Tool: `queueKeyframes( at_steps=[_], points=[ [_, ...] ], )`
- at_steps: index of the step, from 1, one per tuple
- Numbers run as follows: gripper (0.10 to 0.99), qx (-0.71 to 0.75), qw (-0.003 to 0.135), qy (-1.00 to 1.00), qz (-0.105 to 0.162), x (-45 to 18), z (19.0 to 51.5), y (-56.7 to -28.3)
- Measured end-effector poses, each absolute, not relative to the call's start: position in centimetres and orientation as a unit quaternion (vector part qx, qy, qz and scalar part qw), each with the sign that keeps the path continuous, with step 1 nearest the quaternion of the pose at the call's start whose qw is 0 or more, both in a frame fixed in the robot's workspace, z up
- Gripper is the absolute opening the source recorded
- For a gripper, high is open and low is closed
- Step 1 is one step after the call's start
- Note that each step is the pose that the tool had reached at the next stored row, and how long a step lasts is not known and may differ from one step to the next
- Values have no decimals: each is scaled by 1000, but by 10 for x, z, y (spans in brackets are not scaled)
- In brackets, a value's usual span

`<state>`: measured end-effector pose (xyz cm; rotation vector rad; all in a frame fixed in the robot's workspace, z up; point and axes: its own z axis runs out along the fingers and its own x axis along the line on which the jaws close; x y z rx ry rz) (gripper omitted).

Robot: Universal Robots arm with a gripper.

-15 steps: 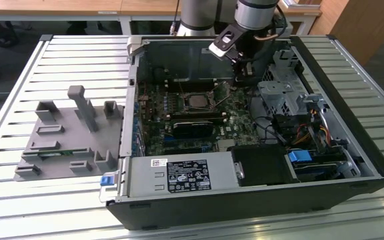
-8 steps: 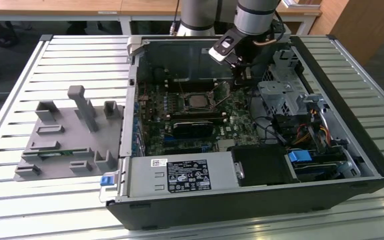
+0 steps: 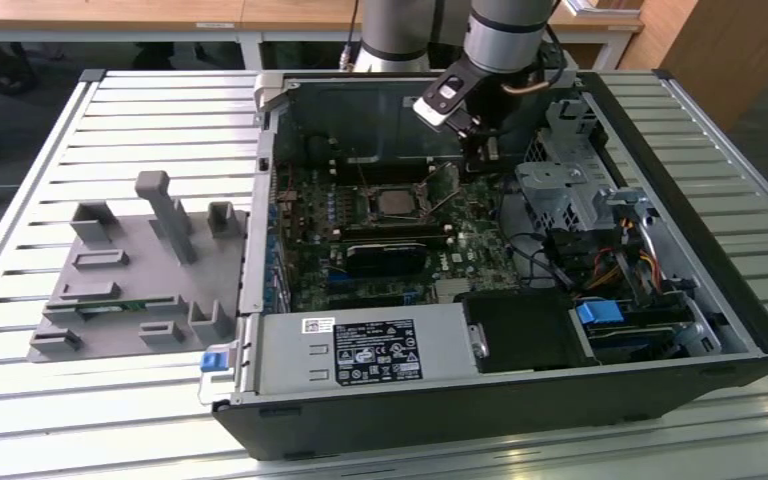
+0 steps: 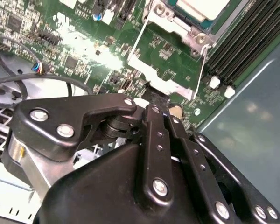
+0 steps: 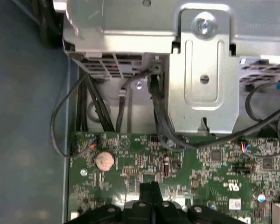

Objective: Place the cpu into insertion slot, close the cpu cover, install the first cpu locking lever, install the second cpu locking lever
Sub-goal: 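Close the cpu cover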

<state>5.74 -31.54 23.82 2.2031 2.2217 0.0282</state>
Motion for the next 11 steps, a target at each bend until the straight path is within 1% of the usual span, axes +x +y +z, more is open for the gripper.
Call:
queueKeyframes(
  at_steps=[11],
  points=[
    [106,704,6,710,9,28,235,-315]
  ],
)
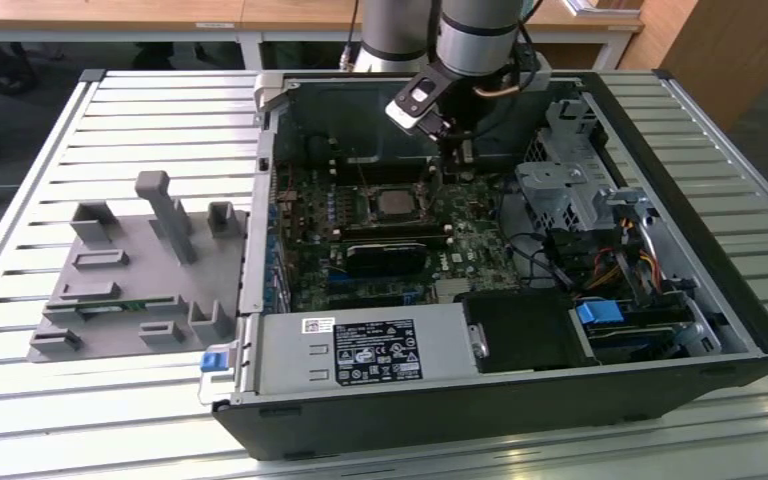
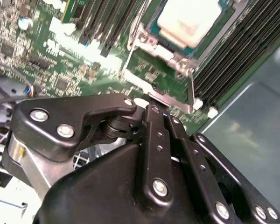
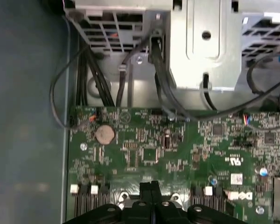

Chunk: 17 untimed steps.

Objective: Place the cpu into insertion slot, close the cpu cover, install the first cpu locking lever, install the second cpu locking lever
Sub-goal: 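Close the cpu cover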

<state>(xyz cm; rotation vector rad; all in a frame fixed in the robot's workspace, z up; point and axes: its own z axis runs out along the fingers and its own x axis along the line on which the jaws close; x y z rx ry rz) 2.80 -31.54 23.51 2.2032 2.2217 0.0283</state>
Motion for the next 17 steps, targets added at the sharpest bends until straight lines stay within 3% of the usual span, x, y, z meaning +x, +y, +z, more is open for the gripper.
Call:
queueKeyframes(
  at_steps=[17],
  points=[
    [106,704,6,710,9,-6,228,-315]
  ],
)
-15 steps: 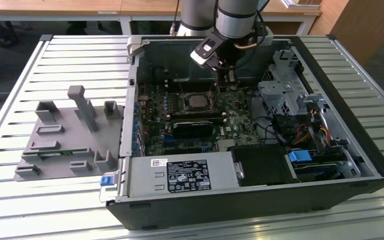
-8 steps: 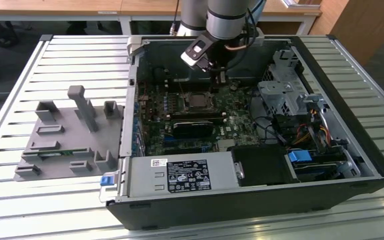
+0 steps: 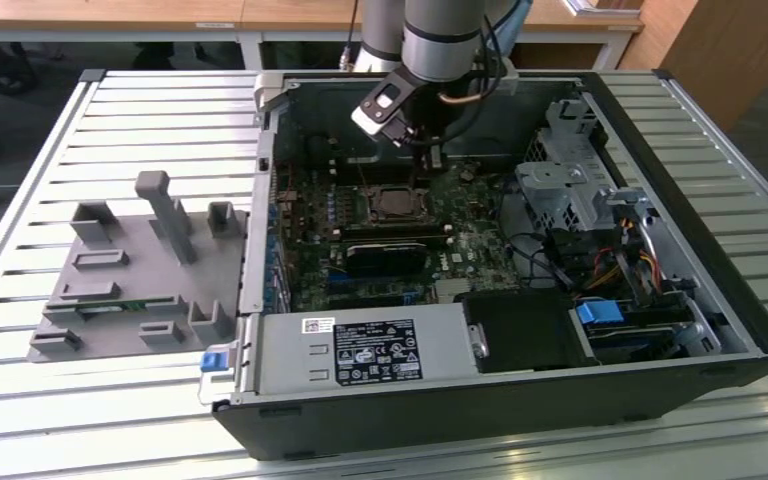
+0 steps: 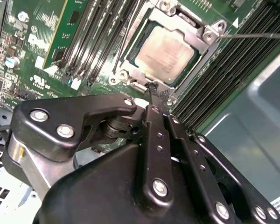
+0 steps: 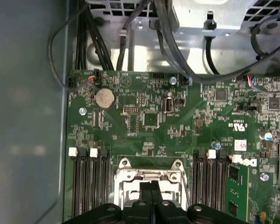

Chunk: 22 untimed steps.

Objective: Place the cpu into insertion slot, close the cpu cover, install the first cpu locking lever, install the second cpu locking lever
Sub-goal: 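Close the cpu cover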

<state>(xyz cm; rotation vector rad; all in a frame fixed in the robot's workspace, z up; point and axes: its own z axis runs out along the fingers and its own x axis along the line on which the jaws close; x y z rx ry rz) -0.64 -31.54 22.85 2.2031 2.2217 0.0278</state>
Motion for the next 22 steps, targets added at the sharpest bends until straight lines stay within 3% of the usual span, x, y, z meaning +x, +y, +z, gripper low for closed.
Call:
queueKeyframes(
  at_steps=[22],
  points=[
    [106,704,6,710,9,-24,228,-315]
  ],
)
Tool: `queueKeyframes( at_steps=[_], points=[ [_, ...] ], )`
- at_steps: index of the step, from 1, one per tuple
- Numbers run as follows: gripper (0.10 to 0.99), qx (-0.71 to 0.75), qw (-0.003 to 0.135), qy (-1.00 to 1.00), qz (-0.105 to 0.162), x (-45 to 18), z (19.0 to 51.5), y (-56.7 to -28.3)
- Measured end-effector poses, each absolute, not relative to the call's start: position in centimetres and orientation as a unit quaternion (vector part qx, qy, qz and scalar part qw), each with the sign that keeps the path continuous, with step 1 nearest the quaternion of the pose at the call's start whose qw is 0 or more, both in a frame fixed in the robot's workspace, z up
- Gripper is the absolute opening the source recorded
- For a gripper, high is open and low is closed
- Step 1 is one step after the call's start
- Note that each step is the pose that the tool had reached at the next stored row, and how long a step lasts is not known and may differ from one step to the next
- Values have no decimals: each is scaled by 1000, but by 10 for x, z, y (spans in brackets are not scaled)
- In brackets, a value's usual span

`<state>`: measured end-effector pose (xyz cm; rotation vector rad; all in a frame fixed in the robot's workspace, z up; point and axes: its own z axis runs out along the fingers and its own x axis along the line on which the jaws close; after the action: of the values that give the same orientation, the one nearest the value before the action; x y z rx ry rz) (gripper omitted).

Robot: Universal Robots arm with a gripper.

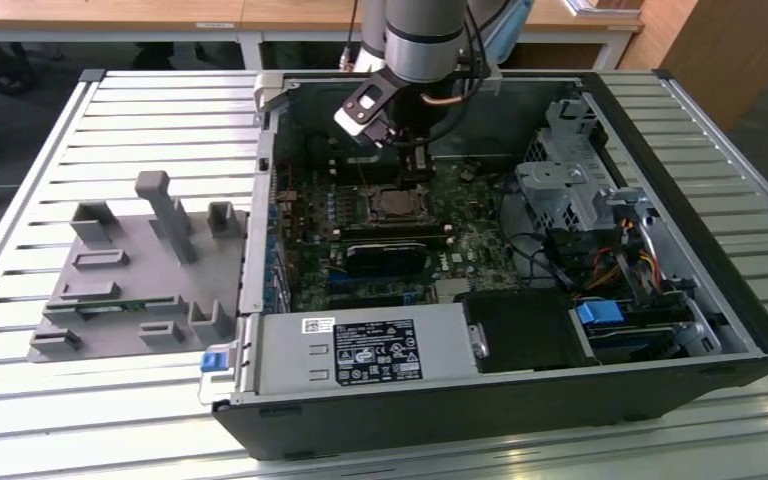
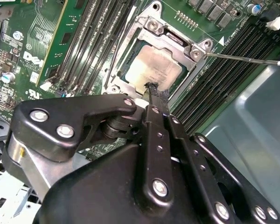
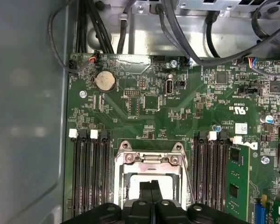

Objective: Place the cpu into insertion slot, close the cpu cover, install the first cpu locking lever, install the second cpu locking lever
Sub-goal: 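Install the first cpu locking lever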

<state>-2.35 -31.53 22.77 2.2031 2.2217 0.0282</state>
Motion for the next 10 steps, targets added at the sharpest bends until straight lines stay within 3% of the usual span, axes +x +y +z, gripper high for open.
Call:
queueKeyframes(
  at_steps=[10],
  points=[
    [106,704,6,710,9,-24,230,-315]
  ],
)
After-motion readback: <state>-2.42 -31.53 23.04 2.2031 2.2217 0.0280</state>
